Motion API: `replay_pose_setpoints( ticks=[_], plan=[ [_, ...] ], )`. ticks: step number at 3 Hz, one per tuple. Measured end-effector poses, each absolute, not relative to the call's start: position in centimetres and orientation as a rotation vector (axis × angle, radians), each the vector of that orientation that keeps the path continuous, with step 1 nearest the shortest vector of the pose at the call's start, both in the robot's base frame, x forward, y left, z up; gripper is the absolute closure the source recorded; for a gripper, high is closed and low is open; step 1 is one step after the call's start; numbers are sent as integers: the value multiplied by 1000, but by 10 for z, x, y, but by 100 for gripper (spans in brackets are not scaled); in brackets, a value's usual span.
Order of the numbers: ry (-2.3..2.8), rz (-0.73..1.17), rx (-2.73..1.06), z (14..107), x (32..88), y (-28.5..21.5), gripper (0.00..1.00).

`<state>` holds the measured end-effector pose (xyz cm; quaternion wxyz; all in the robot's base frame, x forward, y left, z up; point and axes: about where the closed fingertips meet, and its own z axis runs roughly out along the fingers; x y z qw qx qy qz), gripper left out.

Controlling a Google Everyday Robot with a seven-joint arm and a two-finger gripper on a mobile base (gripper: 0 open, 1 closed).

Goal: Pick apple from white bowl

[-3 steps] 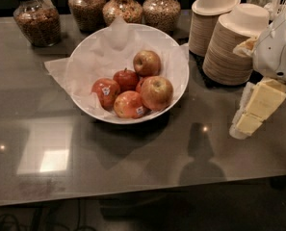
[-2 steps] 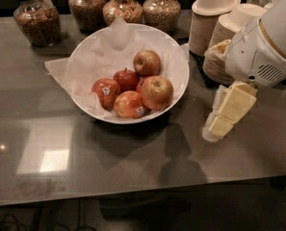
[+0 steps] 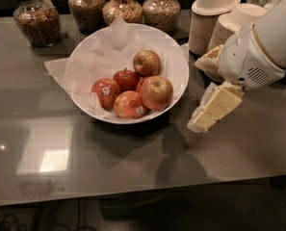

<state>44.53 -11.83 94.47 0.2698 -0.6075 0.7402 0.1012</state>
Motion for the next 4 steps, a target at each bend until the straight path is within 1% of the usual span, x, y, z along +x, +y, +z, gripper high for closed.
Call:
replay_pose_setpoints(
  ticks=[1,2,3,4],
  plan=[
    [1948,310,-1601,942,462,-105,42],
    [1918,335,-1581,939,472,-97,39],
    [1894,372,-1576,934,478,-89,16],
    [1862,422,-1577,928,483,-81,0]
  ],
)
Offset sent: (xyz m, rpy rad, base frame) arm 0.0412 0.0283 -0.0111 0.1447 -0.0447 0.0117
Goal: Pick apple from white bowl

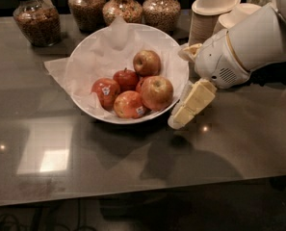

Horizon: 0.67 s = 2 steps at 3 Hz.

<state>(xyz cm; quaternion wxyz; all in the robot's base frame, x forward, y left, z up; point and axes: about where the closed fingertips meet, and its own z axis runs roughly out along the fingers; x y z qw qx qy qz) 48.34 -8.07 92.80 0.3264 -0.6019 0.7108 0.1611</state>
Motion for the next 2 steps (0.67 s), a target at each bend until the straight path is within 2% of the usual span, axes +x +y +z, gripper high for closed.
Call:
replay_pose_setpoints(
  ticks=[2],
  plan=[
    [1791,521,-1579,924,486,-65,0]
  ],
)
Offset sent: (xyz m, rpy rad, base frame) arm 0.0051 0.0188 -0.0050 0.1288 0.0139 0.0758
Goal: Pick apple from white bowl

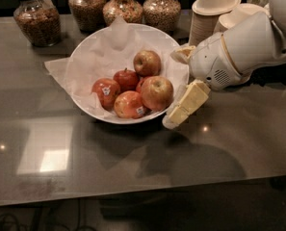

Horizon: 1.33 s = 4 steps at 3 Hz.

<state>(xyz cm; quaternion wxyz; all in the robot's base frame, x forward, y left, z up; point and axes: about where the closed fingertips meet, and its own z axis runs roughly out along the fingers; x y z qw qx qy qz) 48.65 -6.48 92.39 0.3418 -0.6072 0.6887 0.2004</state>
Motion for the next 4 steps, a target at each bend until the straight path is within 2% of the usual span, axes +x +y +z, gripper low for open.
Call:
replay_pose_setpoints(
  ticks=[1,3,4],
  plan=[
    [1765,551,-1577,926,484,-61,1],
    [1758,564,-1580,925,484,-58,12],
    [1778,562,-1582,916,490,-58,13]
  ],
)
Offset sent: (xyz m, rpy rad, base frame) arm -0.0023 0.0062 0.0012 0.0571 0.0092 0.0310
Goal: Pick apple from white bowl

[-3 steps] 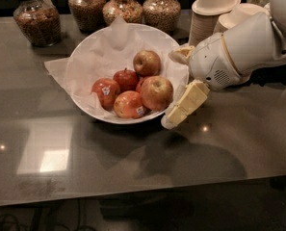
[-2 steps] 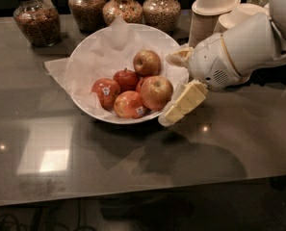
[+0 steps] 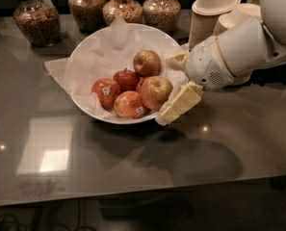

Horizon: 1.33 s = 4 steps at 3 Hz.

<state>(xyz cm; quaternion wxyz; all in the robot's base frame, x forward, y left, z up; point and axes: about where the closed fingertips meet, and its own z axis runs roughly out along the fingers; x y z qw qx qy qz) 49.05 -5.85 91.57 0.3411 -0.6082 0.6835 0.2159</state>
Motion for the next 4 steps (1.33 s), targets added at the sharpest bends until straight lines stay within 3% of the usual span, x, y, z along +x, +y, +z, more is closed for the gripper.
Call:
replay_pose_setpoints(
  ticks=[2,4],
  plan=[
    [1812,568,-1583,900,509,-60,18],
    [1818,608,-1564,897,523,-62,60]
  ],
)
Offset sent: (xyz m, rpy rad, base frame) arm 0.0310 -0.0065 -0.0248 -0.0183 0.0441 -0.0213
